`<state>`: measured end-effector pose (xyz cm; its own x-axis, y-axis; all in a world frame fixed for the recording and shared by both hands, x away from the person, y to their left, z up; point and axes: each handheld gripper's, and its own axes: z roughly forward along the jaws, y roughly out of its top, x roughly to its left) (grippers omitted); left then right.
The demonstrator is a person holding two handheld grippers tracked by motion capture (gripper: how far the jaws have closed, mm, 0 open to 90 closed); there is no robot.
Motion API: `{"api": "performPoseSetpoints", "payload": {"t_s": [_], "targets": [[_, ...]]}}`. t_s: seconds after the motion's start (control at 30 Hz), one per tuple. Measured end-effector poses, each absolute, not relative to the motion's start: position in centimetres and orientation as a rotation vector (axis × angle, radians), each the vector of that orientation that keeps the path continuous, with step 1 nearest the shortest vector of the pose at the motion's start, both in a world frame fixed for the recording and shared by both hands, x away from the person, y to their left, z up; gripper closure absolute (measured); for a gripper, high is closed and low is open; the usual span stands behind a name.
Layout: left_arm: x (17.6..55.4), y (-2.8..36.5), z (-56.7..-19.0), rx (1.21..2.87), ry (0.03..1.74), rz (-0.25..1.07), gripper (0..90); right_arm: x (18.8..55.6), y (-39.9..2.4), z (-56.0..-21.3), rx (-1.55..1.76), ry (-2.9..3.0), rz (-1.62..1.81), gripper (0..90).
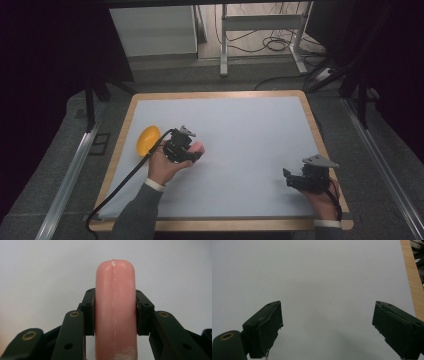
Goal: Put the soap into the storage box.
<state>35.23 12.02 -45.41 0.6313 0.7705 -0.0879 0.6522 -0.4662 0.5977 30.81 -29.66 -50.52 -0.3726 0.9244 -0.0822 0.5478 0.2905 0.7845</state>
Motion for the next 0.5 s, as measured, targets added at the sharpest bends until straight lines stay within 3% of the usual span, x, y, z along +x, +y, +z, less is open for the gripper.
{"api": "performPoseSetpoints", "payload": {"t_s": [0.5], "targets": [[35.1,14.1,-45.0,2.224,1.147,0.274,60.4,30.8,-29.7,-50.5,1.314,2.027,0.917,9.1]]}}
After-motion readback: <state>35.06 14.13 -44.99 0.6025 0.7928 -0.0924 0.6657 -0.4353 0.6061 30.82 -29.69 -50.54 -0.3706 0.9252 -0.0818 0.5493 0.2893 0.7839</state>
